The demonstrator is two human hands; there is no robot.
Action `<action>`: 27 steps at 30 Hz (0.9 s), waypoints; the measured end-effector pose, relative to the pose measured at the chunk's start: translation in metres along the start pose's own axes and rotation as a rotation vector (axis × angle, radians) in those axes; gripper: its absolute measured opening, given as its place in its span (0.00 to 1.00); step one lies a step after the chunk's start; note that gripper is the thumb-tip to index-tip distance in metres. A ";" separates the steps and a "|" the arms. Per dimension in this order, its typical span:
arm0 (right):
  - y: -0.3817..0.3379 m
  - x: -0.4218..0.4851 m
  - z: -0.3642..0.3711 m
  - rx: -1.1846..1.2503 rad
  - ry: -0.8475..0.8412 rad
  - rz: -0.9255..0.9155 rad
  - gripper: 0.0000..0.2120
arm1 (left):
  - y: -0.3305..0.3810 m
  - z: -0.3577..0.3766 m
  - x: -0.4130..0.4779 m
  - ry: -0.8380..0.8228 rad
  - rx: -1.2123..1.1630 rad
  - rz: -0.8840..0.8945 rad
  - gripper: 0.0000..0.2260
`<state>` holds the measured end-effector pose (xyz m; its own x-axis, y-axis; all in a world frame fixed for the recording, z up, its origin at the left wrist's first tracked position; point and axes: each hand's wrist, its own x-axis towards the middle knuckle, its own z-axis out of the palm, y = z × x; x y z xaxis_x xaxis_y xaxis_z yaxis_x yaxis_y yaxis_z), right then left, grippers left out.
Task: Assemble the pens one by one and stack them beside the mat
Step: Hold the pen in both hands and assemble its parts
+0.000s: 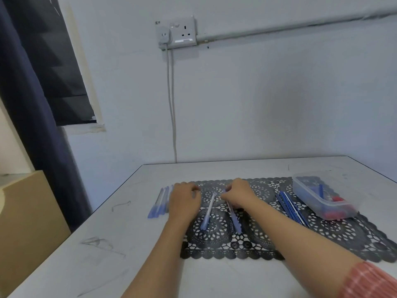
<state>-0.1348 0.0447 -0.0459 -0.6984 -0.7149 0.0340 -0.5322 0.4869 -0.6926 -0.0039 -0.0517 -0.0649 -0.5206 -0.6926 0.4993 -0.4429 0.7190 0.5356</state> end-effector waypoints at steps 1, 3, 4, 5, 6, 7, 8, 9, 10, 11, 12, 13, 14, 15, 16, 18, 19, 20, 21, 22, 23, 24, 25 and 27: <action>0.002 -0.003 -0.005 0.105 -0.014 0.013 0.09 | 0.008 0.002 -0.003 -0.031 -0.015 0.031 0.11; 0.004 -0.012 -0.015 0.303 -0.047 0.023 0.09 | 0.020 0.004 -0.010 -0.097 -0.051 0.072 0.10; 0.005 -0.016 -0.020 0.386 -0.048 0.023 0.09 | 0.025 0.004 -0.014 -0.130 -0.067 0.086 0.11; 0.005 -0.021 -0.024 0.465 -0.041 0.021 0.10 | 0.029 0.004 -0.018 -0.165 -0.082 0.100 0.11; 0.007 -0.025 -0.030 0.542 -0.029 0.013 0.10 | 0.034 0.005 -0.022 -0.199 -0.102 0.112 0.12; 0.007 -0.030 -0.035 0.616 -0.015 0.004 0.10 | 0.037 0.005 -0.025 -0.230 -0.126 0.125 0.12; 0.008 -0.034 -0.040 0.680 -0.001 -0.005 0.10 | 0.041 0.004 -0.028 -0.259 -0.149 0.141 0.12; 0.008 -0.039 -0.045 0.727 0.009 -0.013 0.10 | 0.045 0.004 -0.031 -0.278 -0.161 0.163 0.12; 0.010 -0.045 -0.050 0.764 0.017 -0.024 0.10 | 0.049 0.004 -0.034 -0.283 -0.168 0.184 0.13; 0.011 -0.051 -0.054 0.796 0.018 -0.036 0.10 | 0.052 0.004 -0.036 -0.275 -0.178 0.198 0.14; 0.013 -0.055 -0.058 0.835 0.016 -0.046 0.10 | 0.054 0.004 -0.038 -0.264 -0.193 0.206 0.16; 0.015 -0.060 -0.060 0.878 0.015 -0.053 0.10 | 0.055 0.004 -0.039 -0.252 -0.208 0.211 0.16; 0.018 -0.064 -0.062 0.927 0.014 -0.059 0.10 | 0.055 0.004 -0.040 -0.245 -0.223 0.215 0.17; 0.021 -0.067 -0.063 0.973 0.011 -0.065 0.10 | 0.055 0.005 -0.040 -0.240 -0.240 0.224 0.16; 0.025 -0.069 -0.064 1.015 0.005 -0.071 0.11 | 0.056 0.005 -0.041 -0.234 -0.251 0.239 0.16; 0.032 -0.073 -0.065 1.049 -0.010 -0.096 0.10 | 0.058 0.008 -0.042 -0.226 -0.240 0.278 0.14; 0.035 -0.076 -0.064 1.025 -0.008 -0.114 0.10 | 0.059 0.008 -0.042 -0.218 -0.213 0.296 0.14; 0.039 -0.076 -0.063 0.975 0.007 -0.137 0.09 | 0.060 0.009 -0.042 -0.203 -0.178 0.313 0.14; 0.042 -0.077 -0.062 0.902 0.028 -0.172 0.09 | 0.059 0.009 -0.042 -0.186 -0.144 0.327 0.14; 0.046 -0.077 -0.060 0.803 0.055 -0.216 0.08 | 0.059 0.009 -0.041 -0.163 -0.108 0.338 0.13; 0.050 -0.076 -0.059 0.678 0.082 -0.269 0.06 | 0.059 0.009 -0.040 -0.142 -0.076 0.346 0.13; 0.055 -0.075 -0.058 0.513 0.117 -0.328 0.04 | 0.058 0.009 -0.040 -0.124 -0.051 0.357 0.14; 0.059 -0.073 -0.057 0.323 0.155 -0.394 0.02 | 0.058 0.009 -0.039 -0.114 -0.032 0.373 0.16; 0.068 -0.070 -0.058 -0.007 0.209 -0.518 0.05 | 0.058 0.008 -0.038 -0.100 0.016 0.416 0.18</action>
<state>-0.1500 0.1568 -0.0541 -0.4243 -0.7473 0.5114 -0.8337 0.1020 -0.5426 -0.0154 0.0163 -0.0579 -0.7250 -0.3350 0.6018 -0.1910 0.9373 0.2916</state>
